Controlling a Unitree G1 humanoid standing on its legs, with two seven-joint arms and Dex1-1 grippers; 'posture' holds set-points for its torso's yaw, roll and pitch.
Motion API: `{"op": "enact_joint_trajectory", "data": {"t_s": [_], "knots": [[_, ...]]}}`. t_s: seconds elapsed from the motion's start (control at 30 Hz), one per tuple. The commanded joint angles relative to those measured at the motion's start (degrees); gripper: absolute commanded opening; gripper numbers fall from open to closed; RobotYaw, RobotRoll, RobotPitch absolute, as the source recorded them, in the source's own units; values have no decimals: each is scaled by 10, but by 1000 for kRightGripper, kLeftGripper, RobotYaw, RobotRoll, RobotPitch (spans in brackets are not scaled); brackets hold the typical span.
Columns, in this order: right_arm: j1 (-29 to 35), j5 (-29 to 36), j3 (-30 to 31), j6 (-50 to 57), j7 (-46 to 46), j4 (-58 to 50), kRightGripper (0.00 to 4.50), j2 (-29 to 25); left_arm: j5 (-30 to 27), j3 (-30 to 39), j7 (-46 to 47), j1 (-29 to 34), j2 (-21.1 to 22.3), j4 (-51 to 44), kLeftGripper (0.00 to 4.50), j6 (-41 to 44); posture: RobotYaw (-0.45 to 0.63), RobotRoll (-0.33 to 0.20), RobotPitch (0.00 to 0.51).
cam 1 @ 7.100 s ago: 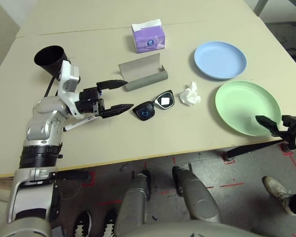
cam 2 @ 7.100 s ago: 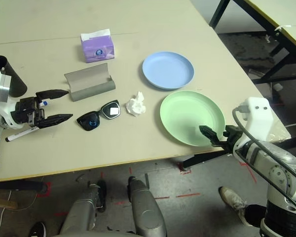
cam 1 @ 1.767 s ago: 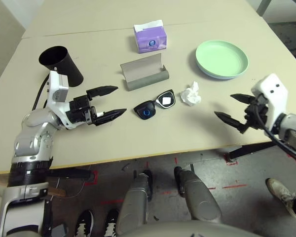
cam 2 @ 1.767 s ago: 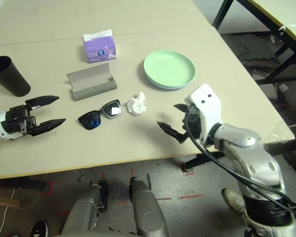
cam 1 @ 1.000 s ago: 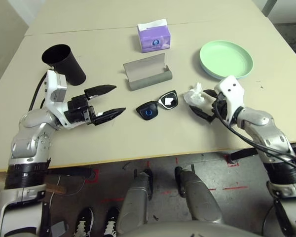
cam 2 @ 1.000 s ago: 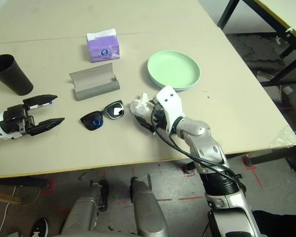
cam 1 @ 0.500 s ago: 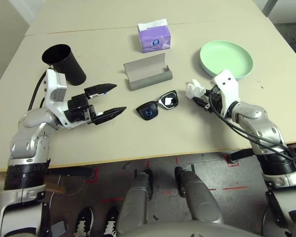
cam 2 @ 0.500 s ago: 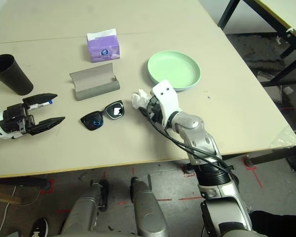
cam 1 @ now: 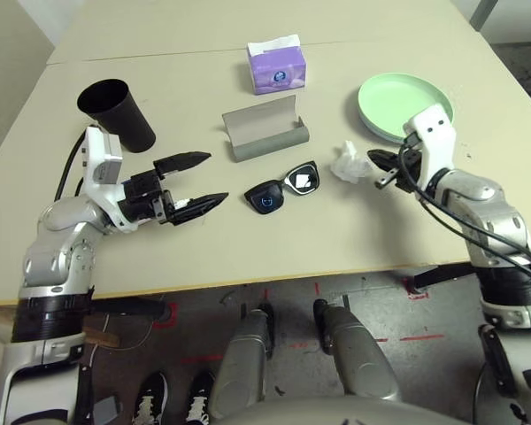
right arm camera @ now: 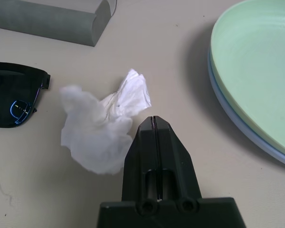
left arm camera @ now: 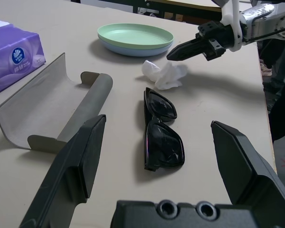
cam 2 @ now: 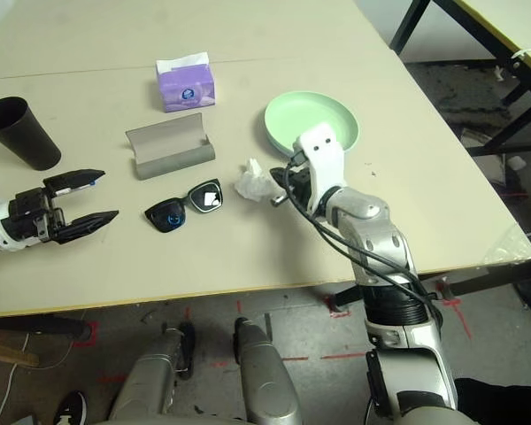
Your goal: Organize and tidy the items on the table.
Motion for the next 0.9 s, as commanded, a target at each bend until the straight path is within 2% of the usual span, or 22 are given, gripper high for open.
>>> {"op": "enact_joint_trajectory", "data": {"t_s": [0.03,0.13,0.47,0.5,0.9], "knots": [[12,5,3,17,8,-13,32,-9,6,-4,-3,1,-1,6,4500,-5,-231,0,251],[25,14,0,35,22,-32,594,-20,6,-4,-3,1,-1,8,4500,-6,-230,0,253],[65,59,-18,90,57,-112,4341,-61,6,-4,-5,2,1,9,4500,-5,-233,0,257],[66,62,-18,93,57,-115,4472,-62,6,-4,-5,2,1,9,4500,-5,-233,0,257],[15,47,25,77,38,-70,4472,-18,7,-2,-6,3,3,14,4500,-9,-224,0,255]]}}
